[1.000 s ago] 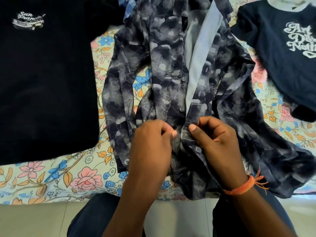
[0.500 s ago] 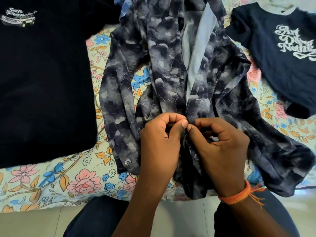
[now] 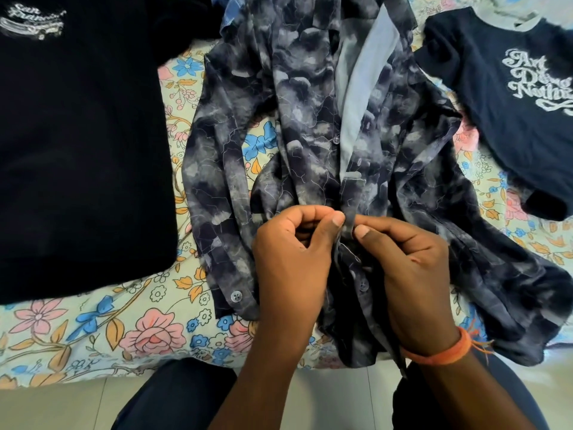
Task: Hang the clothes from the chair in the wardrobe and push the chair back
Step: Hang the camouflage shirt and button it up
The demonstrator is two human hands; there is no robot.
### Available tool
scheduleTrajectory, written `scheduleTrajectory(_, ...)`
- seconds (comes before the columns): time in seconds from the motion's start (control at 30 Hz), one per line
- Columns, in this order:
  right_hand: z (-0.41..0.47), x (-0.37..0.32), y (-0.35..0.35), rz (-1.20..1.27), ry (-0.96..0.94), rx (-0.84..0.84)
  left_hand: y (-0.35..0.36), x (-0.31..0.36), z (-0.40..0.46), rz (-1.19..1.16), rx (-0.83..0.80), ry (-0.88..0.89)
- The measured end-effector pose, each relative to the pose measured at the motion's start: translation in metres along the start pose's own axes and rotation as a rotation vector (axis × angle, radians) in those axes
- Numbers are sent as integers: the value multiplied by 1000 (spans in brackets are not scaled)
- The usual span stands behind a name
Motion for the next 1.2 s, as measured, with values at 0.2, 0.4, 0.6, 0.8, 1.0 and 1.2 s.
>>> scheduleTrajectory(0.2, 4, 4, 0, -1, -12, -6, -1, -1, 3, 43, -101, -5)
scheduleTrajectory(0.4, 4, 12, -1, -238, -173, 22, -6, -1, 7, 42, -143, -67)
scheduleTrajectory(0.6, 2, 16, 5, -365, -282, 102, -6, 3, 4, 13, -194, -28)
scheduleTrajectory(0.8, 2, 19, 5, -346, -285, 99, -8, -2, 11, 126, -180, 23)
scheduleTrajectory(1.0, 5, 20, 3, -216, -148, 79, -10, -4, 15, 159, -205, -19)
scheduleTrajectory(1.2, 14, 32, 2, -29, 24, 21, -7, -14, 22, 160, -214, -52)
Point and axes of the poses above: each hand's wrist, its own z-axis towards the middle knuckle, its own y-axis out of the palm, x = y × z, the point moved 1 cm from there along z, towards the middle knuckle, and after that the axes turned 2 degrees about -x, right-handed, at the moved point
